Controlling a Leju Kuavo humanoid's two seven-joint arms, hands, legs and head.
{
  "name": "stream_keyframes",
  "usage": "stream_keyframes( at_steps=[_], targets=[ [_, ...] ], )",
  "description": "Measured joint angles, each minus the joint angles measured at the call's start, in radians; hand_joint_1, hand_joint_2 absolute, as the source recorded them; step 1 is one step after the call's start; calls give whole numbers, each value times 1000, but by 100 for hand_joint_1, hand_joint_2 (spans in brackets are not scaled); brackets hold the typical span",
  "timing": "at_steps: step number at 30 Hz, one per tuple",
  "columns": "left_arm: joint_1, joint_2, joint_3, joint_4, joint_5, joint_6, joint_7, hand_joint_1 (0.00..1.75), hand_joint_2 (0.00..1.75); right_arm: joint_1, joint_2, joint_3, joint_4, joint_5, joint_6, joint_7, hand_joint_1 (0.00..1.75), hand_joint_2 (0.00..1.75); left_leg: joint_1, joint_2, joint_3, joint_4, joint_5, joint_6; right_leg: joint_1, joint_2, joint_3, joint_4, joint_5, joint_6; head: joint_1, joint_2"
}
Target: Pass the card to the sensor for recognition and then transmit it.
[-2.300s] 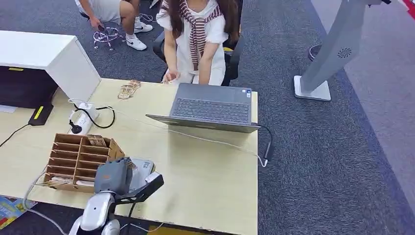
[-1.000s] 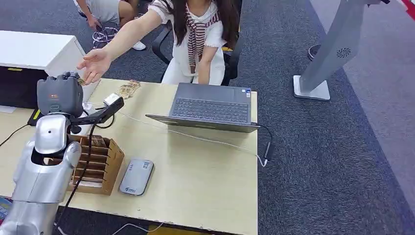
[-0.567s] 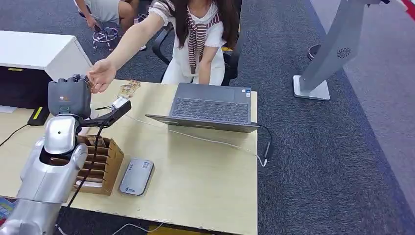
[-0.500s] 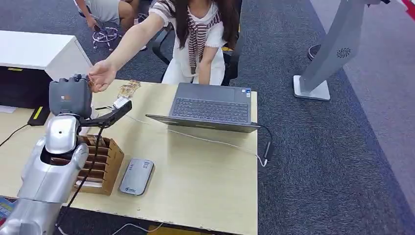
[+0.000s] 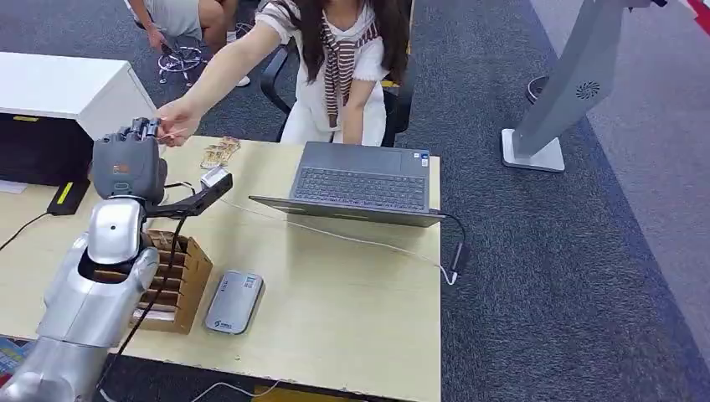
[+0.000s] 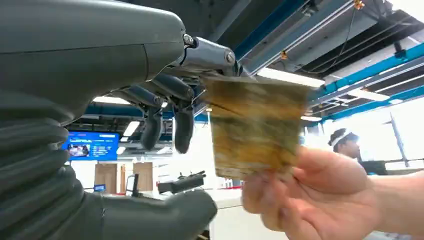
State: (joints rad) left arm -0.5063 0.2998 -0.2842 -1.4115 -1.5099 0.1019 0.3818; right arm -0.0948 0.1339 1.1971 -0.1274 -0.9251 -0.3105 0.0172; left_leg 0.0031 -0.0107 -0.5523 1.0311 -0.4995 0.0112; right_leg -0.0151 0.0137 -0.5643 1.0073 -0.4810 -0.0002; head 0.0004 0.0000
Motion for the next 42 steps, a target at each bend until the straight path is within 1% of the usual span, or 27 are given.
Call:
stream_keyframes(
  at_steps=[3,6,7,8,10,13,15,17,20,22,24,26,27,29,31,34,36,38,40,42],
  targets=[
    [3,-15,0,0,0,29,-42,0,175,0,0,0,0,-7,-1,-1,0,0,0,0,0,0,0,0,0,0,0,0,0,0,0,0],
    [39,-55,17,-26,0,74,-108,0,175,0,0,0,0,-19,-10,-3,0,0,0,0,0,0,0,0,0,0,0,0,0,0,0,0],
    [60,-75,26,-46,0,91,-135,0,175,0,0,0,0,-25,-16,-4,0,0,0,0,0,0,0,0,-1,0,0,0,0,0,0,0],
    [89,-100,34,-73,1,109,-160,0,175,1,0,0,0,-38,-19,-8,0,0,-1,0,0,0,0,0,-1,0,0,0,0,0,0,0],
    [157,-134,43,-134,3,143,-204,0,175,2,0,-1,0,-59,-27,-16,0,0,-1,1,-1,0,-1,1,-1,1,0,0,0,0,0,0],
    [303,-178,44,-255,4,213,-259,0,175,5,0,-11,0,-99,-44,-34,0,0,-1,3,0,0,-3,2,-1,3,0,-1,-1,1,0,0],
    [402,-200,44,-313,4,256,-272,0,175,8,0,-21,0,-113,-52,-40,0,0,-1,5,0,0,-3,2,-1,3,-1,-1,-1,1,0,0],
    [467,-212,44,-354,4,275,-278,0,175,9,0,-28,0,-120,-53,-43,0,0,-1,4,-2,0,-3,2,-1,3,-3,-1,-2,2,0,0],
    [510,-221,44,-391,4,275,-282,0,175,9,0,-32,0,-123,-53,-45,0,0,-1,3,-2,0,-3,2,-1,1,-2,-1,-2,2,0,0],
    [542,-225,44,-408,6,285,-308,0,175,10,0,-39,0,-137,-57,-52,0,0,-1,3,-2,0,-3,2,-1,2,-1,-1,-2,2,0,0],
    [597,-228,44,-431,7,315,-336,0,175,13,0,-53,0,-161,-67,-63,0,0,-1,4,-1,-1,-3,2,-1,2,-1,0,-1,1,0,0],
    [666,-226,44,-454,12,374,-356,0,175,15,0,-66,1,-182,-77,-70,0,0,-1,4,-1,-1,-3,2,-1,2,-1,0,-1,2,0,0],
    [702,-221,44,-466,14,405,-363,0,175,16,0,-73,2,-190,-83,-70,0,0,-1,4,-1,-1,-3,2,-1,2,-1,0,-2,2,0,0],
    [758,-211,44,-486,21,440,-370,0,175,18,0,-83,2,-197,-90,-71,0,0,-1,3,-2,-1,-3,2,-1,2,-1,-1,-2,2,0,0],
    [797,-201,46,-498,27,448,-373,0,175,19,0,-90,2,-201,-92,-72,0,0,-1,2,-2,-1,-3,2,-1,1,-1,-1,-2,2,0,0],
    [858,-179,64,-521,47,441,-373,0,175,21,0,-105,2,-220,-100,-82,0,0,-1,2,-2,-1,-3,2,-1,1,-1,-1,-2,2,0,0],
    [907,-156,99,-538,73,420,-371,0,175,23,0,-111,3,-232,-105,-84,0,0,-1,2,-2,-1,-3,2,-1,1,-1,-1,-2,2,0,0],
    [926,-150,131,-543,92,400,-372,0,175,24,0,-115,4,-234,-106,-84,0,0,0,-1,-3,-1,-3,2,-1,-2,-1,-1,-2,2,0,0],
    [941,-144,178,-547,116,362,-390,0,175,24,0,-119,5,-235,-106,-84,0,0,0,-2,-2,-1,-3,2,-1,-4,1,-1,-3,2,0,0],
    [982,-151,265,-555,133,285,-437,0,175,25,0,-119,5,-238,-105,-82,0,0,0,0,0,-2,-3,2,0,-1,1,-1,-2,2,0,0]
  ],
)
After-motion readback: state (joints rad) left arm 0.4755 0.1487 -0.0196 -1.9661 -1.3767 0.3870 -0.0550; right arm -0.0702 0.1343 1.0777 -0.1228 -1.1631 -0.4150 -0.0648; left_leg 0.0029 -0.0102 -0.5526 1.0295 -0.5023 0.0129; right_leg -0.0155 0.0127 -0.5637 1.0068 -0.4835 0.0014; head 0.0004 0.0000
